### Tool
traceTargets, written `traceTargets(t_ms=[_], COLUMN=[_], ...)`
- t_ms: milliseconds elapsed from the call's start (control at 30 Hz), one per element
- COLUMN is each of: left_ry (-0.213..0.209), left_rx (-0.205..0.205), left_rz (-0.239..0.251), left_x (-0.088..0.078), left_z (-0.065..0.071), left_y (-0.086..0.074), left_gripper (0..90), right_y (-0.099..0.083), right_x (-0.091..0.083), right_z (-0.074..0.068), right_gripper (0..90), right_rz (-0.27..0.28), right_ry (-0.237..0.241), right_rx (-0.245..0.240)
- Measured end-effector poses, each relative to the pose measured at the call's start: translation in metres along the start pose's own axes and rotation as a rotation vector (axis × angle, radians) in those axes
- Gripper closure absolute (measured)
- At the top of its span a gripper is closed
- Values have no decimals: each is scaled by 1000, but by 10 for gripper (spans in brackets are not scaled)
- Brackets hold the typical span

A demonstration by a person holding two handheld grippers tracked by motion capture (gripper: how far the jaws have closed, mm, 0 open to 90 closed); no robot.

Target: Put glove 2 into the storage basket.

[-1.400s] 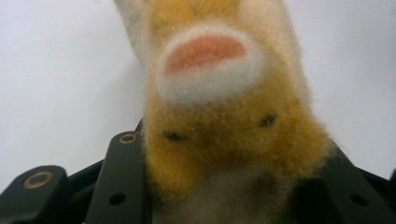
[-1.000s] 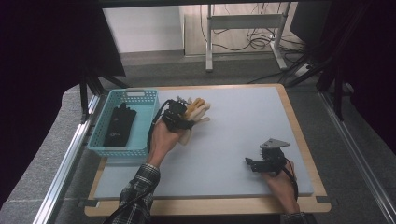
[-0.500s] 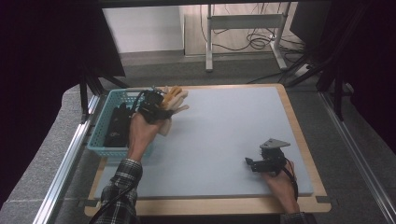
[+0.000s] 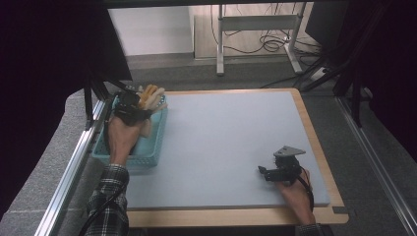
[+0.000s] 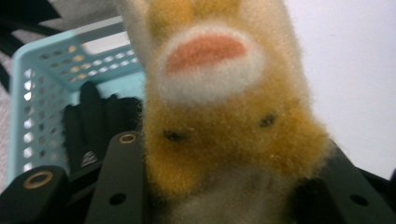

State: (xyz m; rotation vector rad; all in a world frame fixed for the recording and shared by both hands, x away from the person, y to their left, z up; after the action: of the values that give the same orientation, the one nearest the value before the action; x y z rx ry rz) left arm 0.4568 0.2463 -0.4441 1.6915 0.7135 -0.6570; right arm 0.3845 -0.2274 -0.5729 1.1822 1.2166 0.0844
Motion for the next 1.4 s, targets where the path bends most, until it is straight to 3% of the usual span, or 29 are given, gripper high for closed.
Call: traceTargets(t_ms=[167,333,633,833,1267,1400], left_ry=[23,33,19,22,14,-25], left_rx=[-32,-38,-15,26,37,28], left_rz=[-38,-90,-153,-206,-301,-351], left_x=[14,34,63,82,106,113], left_z=[-16,-19,-5,7,14,16], left_y=[-9,-18,-24,-28,-34,-38], left_gripper=[549,548,546,544,528,511], right_y=[0,0,0,0,0,0], right_x=[0,0,0,0,0,0], right_z=[0,0,0,0,0,0], right_gripper=[155,155,155,154,155,154], right_rz=[0,0,1,1,1,0], right_ry=[0,0,2,2,3,1], right_rx=[0,0,1,1,1,1])
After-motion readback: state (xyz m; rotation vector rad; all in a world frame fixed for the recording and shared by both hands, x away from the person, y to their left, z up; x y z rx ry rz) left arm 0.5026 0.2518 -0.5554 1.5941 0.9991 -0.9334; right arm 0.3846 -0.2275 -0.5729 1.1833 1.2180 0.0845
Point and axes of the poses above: each handheld gripper's, and its own axes: x roughly forward along the jaws, y roughly out of its top, z roughly to its right, the point moved 6 cm from there along x, roughly forward along the jaws, and after that the axes turned 15 degrees about y, right-handed, at the moved point
